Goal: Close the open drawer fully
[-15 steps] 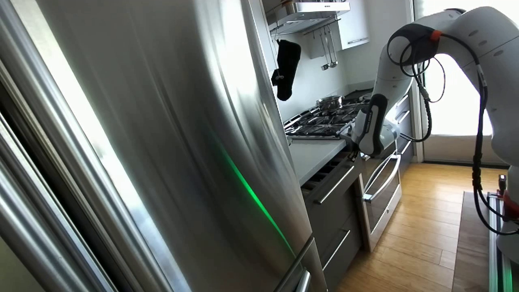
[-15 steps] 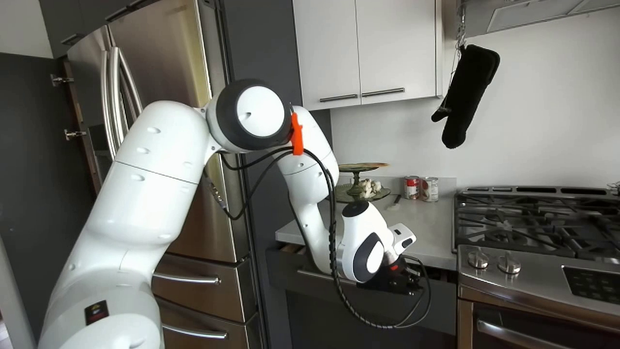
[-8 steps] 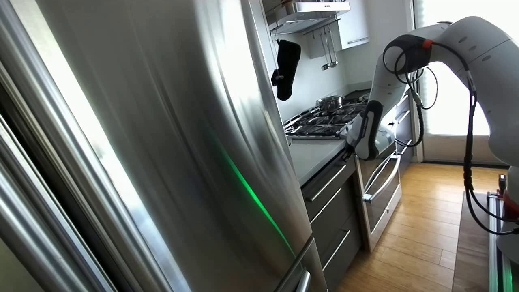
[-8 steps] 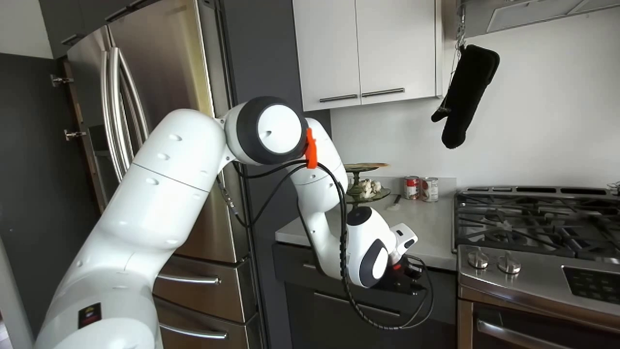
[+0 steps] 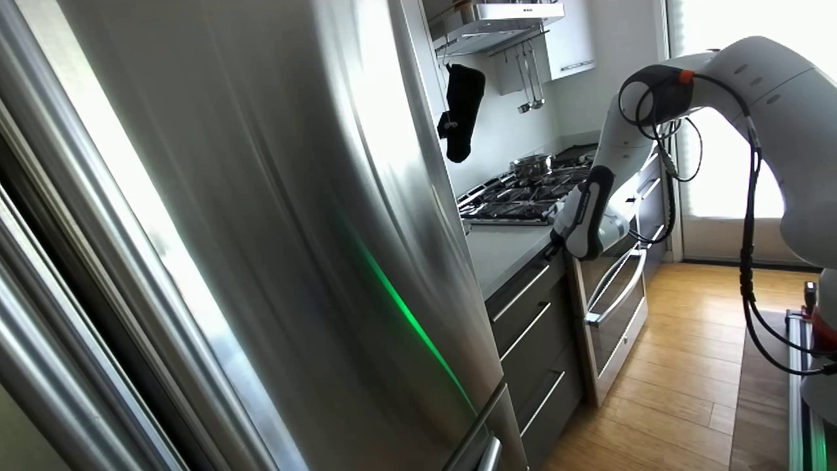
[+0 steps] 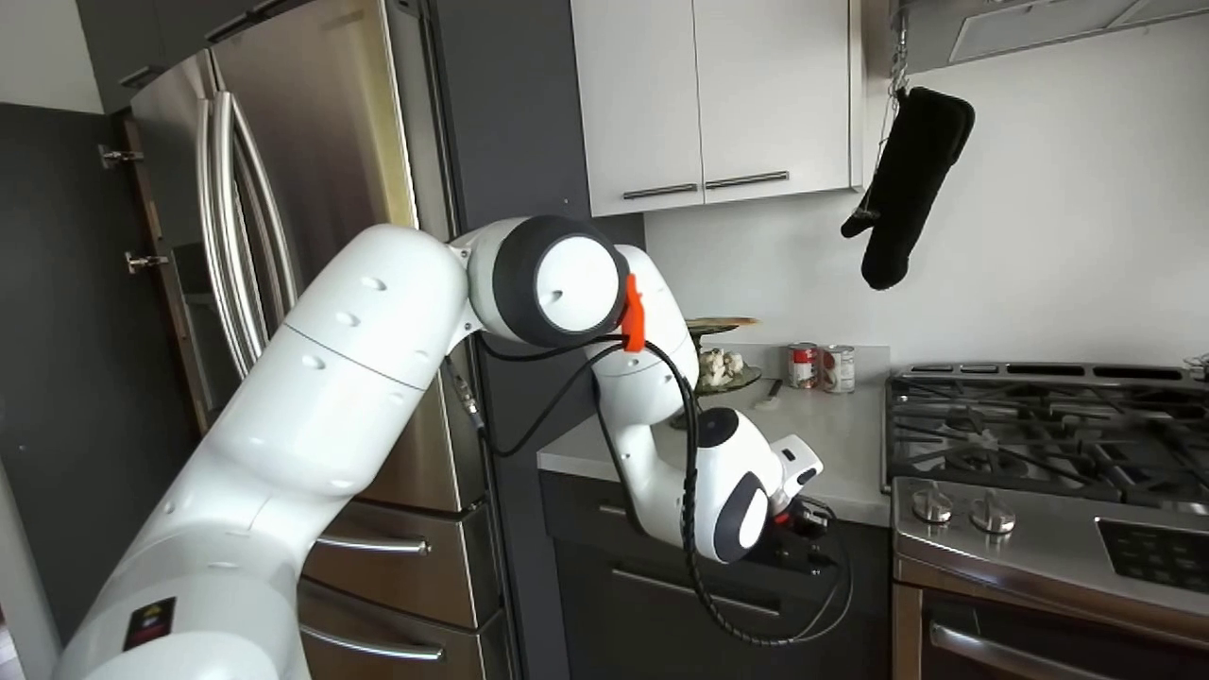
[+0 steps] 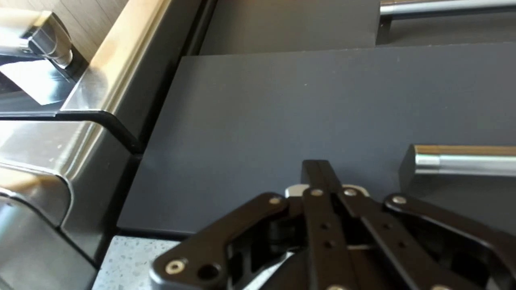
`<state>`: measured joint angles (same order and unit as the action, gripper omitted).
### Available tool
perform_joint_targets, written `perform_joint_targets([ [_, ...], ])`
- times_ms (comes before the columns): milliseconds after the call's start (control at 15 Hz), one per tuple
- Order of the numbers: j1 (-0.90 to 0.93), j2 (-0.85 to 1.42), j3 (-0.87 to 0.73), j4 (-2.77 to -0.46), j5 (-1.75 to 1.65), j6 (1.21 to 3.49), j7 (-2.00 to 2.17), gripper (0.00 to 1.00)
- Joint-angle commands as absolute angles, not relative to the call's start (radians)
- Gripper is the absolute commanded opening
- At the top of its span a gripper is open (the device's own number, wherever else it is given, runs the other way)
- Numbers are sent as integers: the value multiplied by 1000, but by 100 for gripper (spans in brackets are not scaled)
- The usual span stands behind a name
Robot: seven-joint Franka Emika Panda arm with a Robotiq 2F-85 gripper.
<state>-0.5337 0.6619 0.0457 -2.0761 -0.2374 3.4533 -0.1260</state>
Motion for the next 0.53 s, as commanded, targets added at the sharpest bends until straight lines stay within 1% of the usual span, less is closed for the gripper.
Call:
perform_joint_targets([
  [0,-603,722,114,-2017,-274,3461,-121,0],
  [267,-677,775,189,-1983,-317,3518,-130,0],
  [467,-696,803,199,-1967,-330,3514,-128,0],
])
